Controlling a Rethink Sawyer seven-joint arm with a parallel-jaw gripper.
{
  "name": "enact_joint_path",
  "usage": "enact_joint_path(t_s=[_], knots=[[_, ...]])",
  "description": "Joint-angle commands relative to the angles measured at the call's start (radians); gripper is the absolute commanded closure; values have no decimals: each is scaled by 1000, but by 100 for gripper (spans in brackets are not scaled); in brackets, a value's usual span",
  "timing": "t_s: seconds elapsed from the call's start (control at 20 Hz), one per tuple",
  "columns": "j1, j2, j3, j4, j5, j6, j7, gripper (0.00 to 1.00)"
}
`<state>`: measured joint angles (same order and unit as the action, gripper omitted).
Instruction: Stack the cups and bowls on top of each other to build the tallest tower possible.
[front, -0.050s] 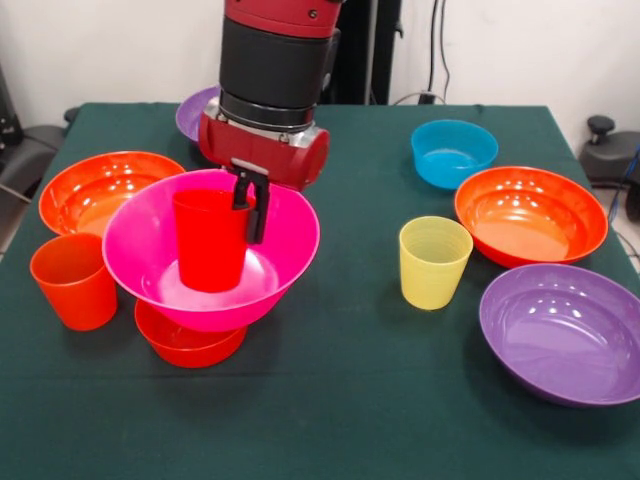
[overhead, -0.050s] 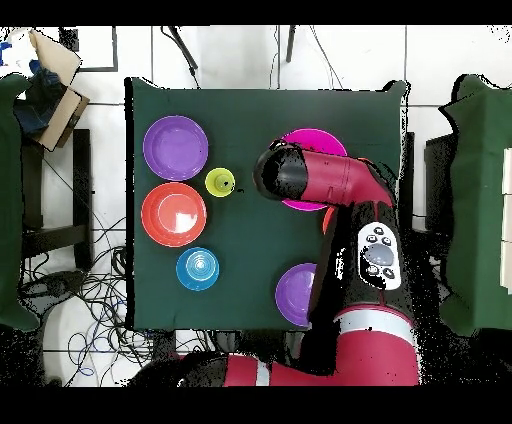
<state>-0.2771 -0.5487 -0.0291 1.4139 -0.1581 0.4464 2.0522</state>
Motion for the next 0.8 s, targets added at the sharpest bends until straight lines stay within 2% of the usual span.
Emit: enact_joint_path(t_s=[0.05,0.35,0.6,0.8], knots=[[-24,29,128,-12,-42,82,-103,100],[-70,29,161,-10,-64,64,-143,100],[-73,19,149,-5,-69,74,-115,100],[-94,46,172,-35,-63,70,-123,100]])
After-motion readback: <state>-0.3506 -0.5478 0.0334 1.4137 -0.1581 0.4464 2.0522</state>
